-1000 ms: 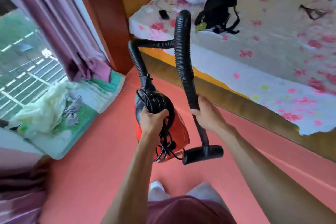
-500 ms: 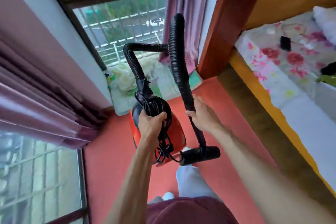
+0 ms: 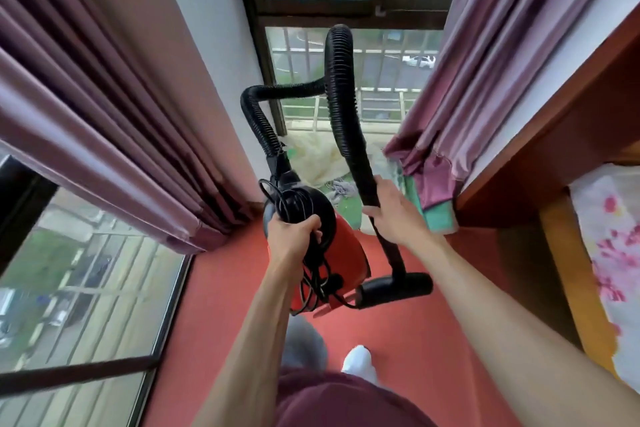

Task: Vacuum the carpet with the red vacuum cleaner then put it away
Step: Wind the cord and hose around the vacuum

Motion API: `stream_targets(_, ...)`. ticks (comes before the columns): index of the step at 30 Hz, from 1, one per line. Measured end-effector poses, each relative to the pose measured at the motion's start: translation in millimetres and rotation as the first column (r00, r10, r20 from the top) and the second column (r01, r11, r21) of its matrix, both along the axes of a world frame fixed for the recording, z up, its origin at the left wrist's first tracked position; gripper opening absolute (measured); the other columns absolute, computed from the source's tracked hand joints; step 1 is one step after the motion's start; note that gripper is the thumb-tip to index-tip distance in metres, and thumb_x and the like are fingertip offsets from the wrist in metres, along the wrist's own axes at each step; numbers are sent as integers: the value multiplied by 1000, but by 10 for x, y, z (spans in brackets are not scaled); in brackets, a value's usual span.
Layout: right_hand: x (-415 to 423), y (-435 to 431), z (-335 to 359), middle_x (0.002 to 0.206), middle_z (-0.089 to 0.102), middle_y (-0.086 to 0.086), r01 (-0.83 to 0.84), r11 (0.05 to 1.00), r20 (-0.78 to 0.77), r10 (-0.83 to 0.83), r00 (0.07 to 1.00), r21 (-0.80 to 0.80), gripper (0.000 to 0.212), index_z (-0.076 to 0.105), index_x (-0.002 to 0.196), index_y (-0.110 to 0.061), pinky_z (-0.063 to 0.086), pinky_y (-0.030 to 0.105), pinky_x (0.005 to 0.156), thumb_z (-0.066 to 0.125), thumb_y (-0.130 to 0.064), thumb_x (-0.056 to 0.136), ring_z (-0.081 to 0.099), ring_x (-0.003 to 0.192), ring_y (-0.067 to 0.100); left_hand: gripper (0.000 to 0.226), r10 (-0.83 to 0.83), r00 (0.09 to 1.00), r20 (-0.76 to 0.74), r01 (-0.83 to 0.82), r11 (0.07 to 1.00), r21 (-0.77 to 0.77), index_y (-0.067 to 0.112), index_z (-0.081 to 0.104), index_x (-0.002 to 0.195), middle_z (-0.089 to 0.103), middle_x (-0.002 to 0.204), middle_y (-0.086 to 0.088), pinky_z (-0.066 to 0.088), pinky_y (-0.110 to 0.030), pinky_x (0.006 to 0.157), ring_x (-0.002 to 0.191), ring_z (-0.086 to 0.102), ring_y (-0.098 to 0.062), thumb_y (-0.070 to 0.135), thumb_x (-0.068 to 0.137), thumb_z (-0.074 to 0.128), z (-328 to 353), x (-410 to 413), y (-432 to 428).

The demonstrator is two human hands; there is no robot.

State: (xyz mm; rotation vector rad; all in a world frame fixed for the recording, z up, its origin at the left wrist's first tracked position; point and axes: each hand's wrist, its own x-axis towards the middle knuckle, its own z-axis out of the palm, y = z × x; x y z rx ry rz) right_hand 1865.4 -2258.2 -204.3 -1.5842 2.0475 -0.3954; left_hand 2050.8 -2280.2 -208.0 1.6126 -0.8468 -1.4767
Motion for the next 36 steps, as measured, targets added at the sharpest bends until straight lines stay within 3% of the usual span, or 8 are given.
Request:
stream_targets(9,-561,-908,-170,119,54,14,-21,995,-9,22,1000,95,47,37,139,-13,49,47,84,58,-19,97,61,103,38,34,34,999,-41,-29,993,113,9,60,86,63,56,-6,49,-37,61,46,55,-22,12,54,70,-420,-560,-858)
stream_targets(16,-930,-1990,-503,115,49,12,-34,978,-61,48,997,208,40,38,131,-12,46,44,78,57,-18,97,59,102,37,26,89,991,-101,-63,970,237,7,60,89,60,54,-5,45,-31,55,45,55,-20,2,66,71,-922,-1047,-2013)
stream_targets(22,-1191,-2894,-684,121,50,12,-28,952,-97,61,993,305,45,37,136,-12,45,47,82,57,-19,97,57,106,41,34,181,976,-120,-125,920,373,7,65,95,65,57,-4,48,-34,61,56,61,-23,10,62,73,-1204,-1235,-2805)
stream_targets(28,-1377,-3710,-893,119,49,11,-85,927,-149,149,978,366,41,39,132,-13,33,41,67,57,-21,96,59,99,45,50,234,969,-73,-181,883,433,7,65,103,70,65,-4,51,-37,64,63,64,-23,17,55,73,-1383,-1379,-3412)
stream_targets(36,-1627,-4616,-1417,120,47,9,-205,897,-152,283,947,393,44,39,135,-15,44,44,70,58,-22,96,60,97,42,51,295,955,30,-273,836,476,12,64,111,75,90,-13,58,-44,78,78,69,-27,13,62,75,-1998,-1564,-3983)
